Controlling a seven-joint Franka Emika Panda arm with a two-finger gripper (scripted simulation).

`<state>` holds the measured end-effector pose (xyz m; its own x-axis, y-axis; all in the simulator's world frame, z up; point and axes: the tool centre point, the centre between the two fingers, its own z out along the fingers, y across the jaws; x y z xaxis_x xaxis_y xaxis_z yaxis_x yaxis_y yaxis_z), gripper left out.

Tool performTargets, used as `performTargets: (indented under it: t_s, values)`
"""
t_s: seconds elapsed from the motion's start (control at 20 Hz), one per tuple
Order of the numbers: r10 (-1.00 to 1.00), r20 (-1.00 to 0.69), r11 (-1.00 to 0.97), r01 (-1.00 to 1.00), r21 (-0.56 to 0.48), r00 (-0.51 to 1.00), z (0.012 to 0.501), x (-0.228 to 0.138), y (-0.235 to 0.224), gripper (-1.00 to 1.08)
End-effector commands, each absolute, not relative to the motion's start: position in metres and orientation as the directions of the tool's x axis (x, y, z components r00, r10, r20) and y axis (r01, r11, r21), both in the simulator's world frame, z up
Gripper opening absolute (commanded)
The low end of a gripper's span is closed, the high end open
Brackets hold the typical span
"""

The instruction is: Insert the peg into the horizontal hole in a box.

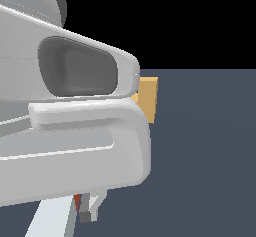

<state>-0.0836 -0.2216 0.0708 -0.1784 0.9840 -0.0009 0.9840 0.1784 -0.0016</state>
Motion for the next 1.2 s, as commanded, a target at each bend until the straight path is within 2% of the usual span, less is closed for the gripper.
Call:
performTargets:
  t_s: [0.0, 0.45, 1.15]
  values:
    - [0.983, 0.0, 0.184, 0.983, 0.0, -0.184, 0.069, -0.084, -0.226, 1.0]
    - [0.983, 0.0, 0.184, 0.983, 0.0, -0.184, 0.066, -0.083, -0.227, 1.0]
    - [0.983, 0.0, 0.184, 0.983, 0.0, -0.184, 0.019, -0.083, -0.226, 1.0]
